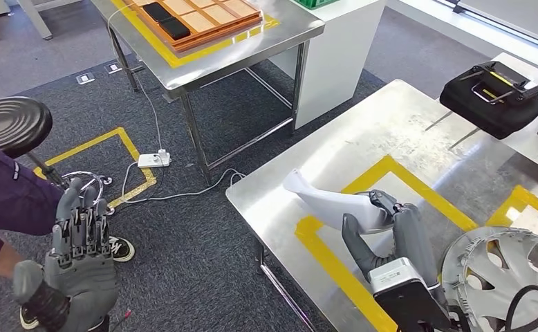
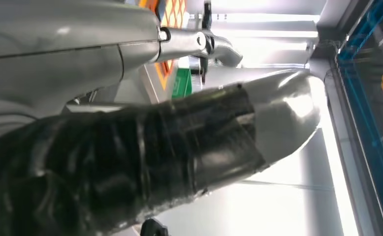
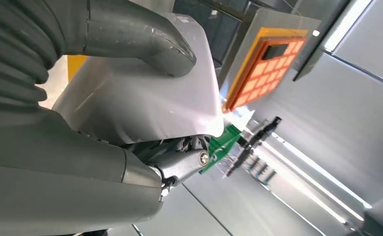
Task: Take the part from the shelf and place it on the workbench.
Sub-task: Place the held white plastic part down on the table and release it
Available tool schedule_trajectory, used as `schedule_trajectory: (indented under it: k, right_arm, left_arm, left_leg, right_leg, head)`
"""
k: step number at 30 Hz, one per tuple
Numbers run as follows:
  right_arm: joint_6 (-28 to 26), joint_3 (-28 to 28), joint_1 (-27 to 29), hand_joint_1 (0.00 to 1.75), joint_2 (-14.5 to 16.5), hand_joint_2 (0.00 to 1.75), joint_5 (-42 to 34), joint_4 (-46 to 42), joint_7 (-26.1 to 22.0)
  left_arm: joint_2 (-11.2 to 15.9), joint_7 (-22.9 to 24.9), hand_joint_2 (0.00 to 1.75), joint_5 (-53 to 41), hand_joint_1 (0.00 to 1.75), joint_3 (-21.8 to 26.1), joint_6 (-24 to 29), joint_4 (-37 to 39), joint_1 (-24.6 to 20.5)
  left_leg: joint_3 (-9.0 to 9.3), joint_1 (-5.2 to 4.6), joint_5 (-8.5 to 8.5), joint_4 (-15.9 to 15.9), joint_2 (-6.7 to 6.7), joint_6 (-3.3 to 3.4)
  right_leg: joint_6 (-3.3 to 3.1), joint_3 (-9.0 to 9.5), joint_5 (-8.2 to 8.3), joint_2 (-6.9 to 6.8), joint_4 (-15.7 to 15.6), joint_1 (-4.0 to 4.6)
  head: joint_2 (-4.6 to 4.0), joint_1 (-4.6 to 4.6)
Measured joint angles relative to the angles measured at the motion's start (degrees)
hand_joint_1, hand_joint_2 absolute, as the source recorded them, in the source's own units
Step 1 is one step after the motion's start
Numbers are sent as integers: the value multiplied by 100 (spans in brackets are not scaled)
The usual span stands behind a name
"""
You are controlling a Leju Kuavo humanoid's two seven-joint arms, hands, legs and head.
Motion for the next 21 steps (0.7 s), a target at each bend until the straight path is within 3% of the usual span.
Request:
schedule_trajectory:
  k: [2, 4, 6, 7, 9, 10, 12, 13, 15, 17, 19, 21]
  right_arm:
    - [62, 4, -104, 175, 19, 175, -181, 134, -4]
    - [161, 20, -246, 175, 83, 175, -359, 332, -7]
    - [273, 63, -375, 175, 186, 175, -477, 578, 13]
    - [324, 98, -436, 175, 240, 175, -511, 711, 34]
    - [411, 177, -570, 175, 342, 175, -539, 956, 93]
    - [451, 218, -644, 175, 394, 175, -543, 1070, 126]
    - [520, 301, -797, 175, 505, 175, -544, 1286, 182]
    - [547, 346, -857, 175, 564, 175, -544, 1402, 206]
    - [574, 421, -918, 175, 658, 175, -544, 1582, 234]
    - [584, 474, -973, 175, 731, 175, -543, 1709, 239]
    - [590, 525, -1047, 175, 802, 175, -542, 1838, 240]
    - [592, 579, -1077, 175, 862, 175, -542, 1969, 241]
  left_arm:
    - [-18, -8, 0, 38, 0, -1, -116, 3, -35]
    - [-39, -21, 0, 84, 0, -2, -276, 16, -63]
    - [-62, -36, 0, 121, 0, -2, -434, 44, -85]
    - [-78, -44, 0, 136, 0, -2, -502, 61, -107]
    - [-117, -61, 0, 166, 0, -2, -620, 91, -160]
    - [-139, -73, 0, 177, 0, -2, -678, 104, -181]
    - [-176, -95, 0, 190, 0, -2, -777, 122, -214]
    - [-192, -103, 0, 195, 0, -2, -817, 131, -229]
    - [-221, -111, 0, 200, 0, -2, -863, 147, -255]
    - [-236, -117, 0, 199, 0, -2, -884, 160, -275]
    - [-242, -121, 0, 199, 0, -3, -890, 173, -290]
    - [-251, -121, 0, 201, 0, -4, -889, 197, -287]
  left_leg:
    - [27, 7, 9, -35, 140, 60]
    - [34, -18, -6, -41, 299, 101]
    - [39, -44, -28, -39, 467, 124]
    - [47, -53, -40, -39, 545, 127]
    - [91, -68, -75, -38, 688, 119]
    - [116, -80, -95, -39, 751, 104]
    - [138, -106, -125, -35, 868, 62]
    - [142, -115, -130, -37, 929, 39]
    - [144, -119, -155, -42, 1017, -13]
    - [52, -103, -287, 154, 820, -73]
    - [-286, -80, -547, 800, 487, -120]
    - [-706, -70, -691, 1468, 365, -140]
  right_leg:
    - [48, -168, -155, -282, 287, 15]
    - [85, -506, -478, -634, 993, 17]
    - [99, -805, -650, -732, 1578, 1]
    - [94, -820, -590, -746, 1598, 0]
    - [49, -520, -221, -842, 996, 14]
    - [12, -310, -79, -976, 595, 46]
    - [-67, -19, 39, -1175, 79, 121]
    - [-93, 13, 15, -1192, 26, 150]
    - [-140, 32, 45, -1060, -18, 135]
    - [-186, 77, 77, -932, -82, 88]
    - [-216, 102, 90, -796, -109, 61]
    - [-228, 102, 86, -637, -103, 55]
  head:
    - [0, 61]
    - [0, 155]
    - [0, 202]
    - [0, 218]
    - [0, 251]
    - [0, 264]
    - [0, 276]
    - [0, 273]
    - [0, 265]
    - [0, 236]
    - [0, 162]
    - [0, 87]
